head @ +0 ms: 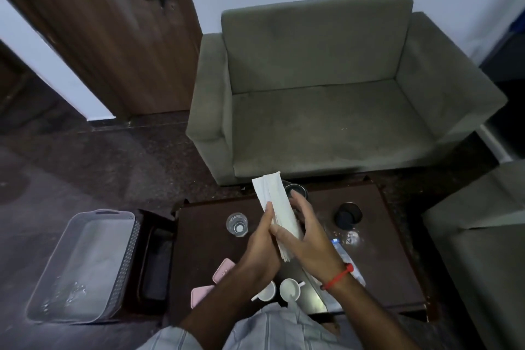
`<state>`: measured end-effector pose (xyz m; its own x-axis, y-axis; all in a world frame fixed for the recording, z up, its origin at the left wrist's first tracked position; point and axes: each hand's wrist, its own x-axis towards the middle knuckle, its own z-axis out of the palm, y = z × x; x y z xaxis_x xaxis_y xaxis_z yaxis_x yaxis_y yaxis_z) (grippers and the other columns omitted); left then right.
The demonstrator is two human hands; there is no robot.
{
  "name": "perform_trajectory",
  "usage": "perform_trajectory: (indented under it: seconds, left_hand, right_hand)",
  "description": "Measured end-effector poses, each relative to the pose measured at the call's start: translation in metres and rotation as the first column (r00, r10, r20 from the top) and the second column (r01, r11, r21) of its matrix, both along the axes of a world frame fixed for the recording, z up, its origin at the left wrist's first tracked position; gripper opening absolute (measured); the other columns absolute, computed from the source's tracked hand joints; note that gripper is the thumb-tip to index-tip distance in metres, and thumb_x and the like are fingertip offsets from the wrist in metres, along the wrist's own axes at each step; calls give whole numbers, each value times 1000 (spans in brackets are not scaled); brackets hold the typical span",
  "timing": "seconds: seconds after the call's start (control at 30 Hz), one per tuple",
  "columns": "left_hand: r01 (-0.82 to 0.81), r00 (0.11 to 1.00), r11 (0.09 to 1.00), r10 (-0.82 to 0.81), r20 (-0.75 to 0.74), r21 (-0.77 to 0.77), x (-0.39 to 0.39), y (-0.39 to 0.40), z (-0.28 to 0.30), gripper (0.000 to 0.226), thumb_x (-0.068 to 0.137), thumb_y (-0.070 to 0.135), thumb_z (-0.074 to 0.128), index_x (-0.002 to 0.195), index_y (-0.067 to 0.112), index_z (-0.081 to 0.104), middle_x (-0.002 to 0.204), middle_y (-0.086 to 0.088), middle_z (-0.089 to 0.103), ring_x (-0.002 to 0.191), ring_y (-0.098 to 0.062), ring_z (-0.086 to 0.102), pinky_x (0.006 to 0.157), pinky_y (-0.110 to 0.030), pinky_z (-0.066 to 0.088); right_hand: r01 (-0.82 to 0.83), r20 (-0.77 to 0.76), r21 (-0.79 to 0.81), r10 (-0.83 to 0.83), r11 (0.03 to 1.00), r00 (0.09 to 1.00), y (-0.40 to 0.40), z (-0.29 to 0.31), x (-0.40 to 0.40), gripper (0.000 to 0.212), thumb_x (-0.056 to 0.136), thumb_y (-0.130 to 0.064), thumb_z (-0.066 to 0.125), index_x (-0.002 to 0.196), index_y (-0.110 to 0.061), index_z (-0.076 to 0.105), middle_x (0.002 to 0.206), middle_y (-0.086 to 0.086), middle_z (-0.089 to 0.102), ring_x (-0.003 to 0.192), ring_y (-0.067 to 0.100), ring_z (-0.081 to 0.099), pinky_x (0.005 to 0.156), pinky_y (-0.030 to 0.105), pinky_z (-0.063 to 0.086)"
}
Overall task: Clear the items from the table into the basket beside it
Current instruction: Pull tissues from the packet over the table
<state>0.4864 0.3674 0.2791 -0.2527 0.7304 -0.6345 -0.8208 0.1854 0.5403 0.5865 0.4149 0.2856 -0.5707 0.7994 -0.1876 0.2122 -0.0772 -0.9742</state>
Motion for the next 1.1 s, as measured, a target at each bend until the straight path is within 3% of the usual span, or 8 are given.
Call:
perform_trajectory:
  seconds: [0.17, 0.4, 0.53, 0.67, 0.77, 0.83, 0.93, 1.1]
  left_hand:
    - [40, 984, 998, -46, -174, -41, -11, 3, -5, 57, 101, 49, 52, 138, 7, 63, 130, -21, 70, 128, -35, 65, 117, -53, 44]
    - [203, 854, 979, -167, -493, 22, -14, 7, -4, 60, 83, 64, 67, 127, 23, 70, 121, -8, 77, 117, -23, 73, 104, -45, 55]
    - [162, 873, 987, -141, -467, 7, -16, 10, -7, 49, 79, 73, 67, 111, 37, 78, 113, -4, 80, 109, -23, 76, 88, -36, 62]
    - [131, 896, 991, -112, -429, 15, -16, 10, -8, 75, 61, 91, 67, 110, 35, 79, 115, -1, 80, 107, -18, 77, 77, -25, 62]
    - [144, 888, 989, -119, -445, 23, -11, 12, -7, 77, 65, 91, 65, 116, 34, 77, 120, -4, 78, 113, -21, 75, 84, -29, 62]
    - [150, 888, 988, -123, -442, 25, -9, 12, -4, 82, 65, 90, 65, 121, 31, 75, 122, -6, 77, 115, -25, 74, 93, -38, 61]
    - [162, 885, 987, -140, -445, 11, -9, 11, -3, 94, 64, 92, 63, 127, 23, 71, 122, -7, 77, 116, -25, 74, 100, -44, 58]
    - [186, 866, 982, -176, -469, -24, -11, 4, 5, 74, 84, 77, 50, 126, 19, 71, 121, -1, 78, 115, -18, 74, 100, -37, 56]
  right_hand:
    - [29, -6, 31, -29, 999, 1000, 6, 0, -5, 60, 87, -12, 73, 140, -25, 48, 133, -4, 61, 121, 9, 61, 105, 43, 52]
    - [6, 10, 86, -7, 996, 1000, 9, 3, -4, 49, 92, -22, 69, 138, -24, 54, 141, -10, 55, 132, -2, 49, 116, 30, 40]
    - [14, -111, -72, -22, 997, 994, 14, 3, 2, 43, 98, -16, 59, 140, -19, 53, 140, -7, 60, 131, 7, 56, 108, 29, 48]
    - [69, -209, -144, -99, 987, 973, 17, 2, 9, 40, 102, -11, 50, 141, -17, 51, 138, -5, 63, 129, 6, 58, 103, 20, 50]
    - [-13, -192, -152, -17, 988, 981, 18, 3, 11, 61, 92, -19, 63, 148, -20, 40, 145, -5, 56, 131, 5, 56, 105, 24, 49]
    - [-96, -73, -31, 93, 995, 993, 17, 2, 11, 75, 88, -17, 74, 151, -24, 34, 146, -16, 52, 133, -1, 51, 107, 22, 47]
    - [-40, -15, 69, 42, 997, 999, 19, -3, 9, 68, 90, -1, 65, 149, -24, 38, 140, -16, 55, 130, 1, 53, 107, 25, 46]
    - [127, -273, -344, -229, 930, 934, 22, -4, 12, 37, 97, -1, 51, 127, -21, 61, 116, 2, 74, 105, 18, 71, 75, 25, 59]
